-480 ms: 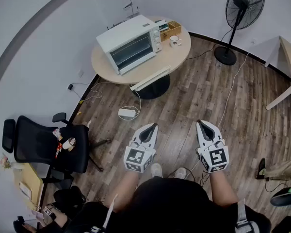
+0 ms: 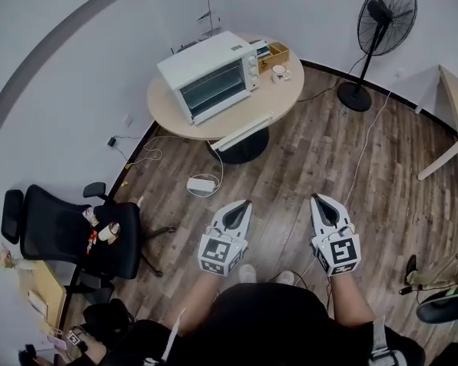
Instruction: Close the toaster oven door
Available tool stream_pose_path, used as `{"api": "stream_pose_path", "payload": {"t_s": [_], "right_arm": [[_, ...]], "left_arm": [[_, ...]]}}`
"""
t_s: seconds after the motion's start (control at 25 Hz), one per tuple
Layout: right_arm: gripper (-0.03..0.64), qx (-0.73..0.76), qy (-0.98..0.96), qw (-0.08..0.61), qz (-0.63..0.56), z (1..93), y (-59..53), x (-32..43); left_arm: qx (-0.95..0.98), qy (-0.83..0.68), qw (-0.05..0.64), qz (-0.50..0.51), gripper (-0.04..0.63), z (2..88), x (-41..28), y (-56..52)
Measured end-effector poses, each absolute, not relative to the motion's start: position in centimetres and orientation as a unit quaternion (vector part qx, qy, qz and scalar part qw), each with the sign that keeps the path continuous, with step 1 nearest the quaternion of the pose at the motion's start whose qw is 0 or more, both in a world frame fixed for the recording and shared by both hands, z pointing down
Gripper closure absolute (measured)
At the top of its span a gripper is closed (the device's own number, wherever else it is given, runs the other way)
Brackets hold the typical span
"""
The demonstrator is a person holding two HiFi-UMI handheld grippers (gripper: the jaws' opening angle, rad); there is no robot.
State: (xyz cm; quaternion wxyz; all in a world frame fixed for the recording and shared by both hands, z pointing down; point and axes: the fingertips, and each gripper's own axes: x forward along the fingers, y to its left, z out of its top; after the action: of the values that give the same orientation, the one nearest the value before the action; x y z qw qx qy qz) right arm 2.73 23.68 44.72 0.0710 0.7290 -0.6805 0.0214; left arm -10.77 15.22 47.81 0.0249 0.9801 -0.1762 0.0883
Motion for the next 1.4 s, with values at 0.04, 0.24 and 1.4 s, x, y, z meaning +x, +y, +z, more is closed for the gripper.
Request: {"api": "stream_pose_path", "payload": {"t_s": [0.04,0.24,1.4], "right_arm": [[0.62,0.731,-0.679,0.069,0.023,44.7,23.6,2.5],[0.62,0.744,-0.667,0.039,0.023,44.0,22.5,1.9],[0.62,0.768,-0.64,0.032,0.02,43.8,16.4,5.3]], "left_arm": [[0.981,-0.174,0.024,0.088,0.589,47.8,-11.0,15.1],[0.982,-0.168,0.019,0.087,0.589,47.7,-12.4,14.0],[0.983,-0.153,0.017,0.103,0.589,49.7,-10.9,7.6]]}}
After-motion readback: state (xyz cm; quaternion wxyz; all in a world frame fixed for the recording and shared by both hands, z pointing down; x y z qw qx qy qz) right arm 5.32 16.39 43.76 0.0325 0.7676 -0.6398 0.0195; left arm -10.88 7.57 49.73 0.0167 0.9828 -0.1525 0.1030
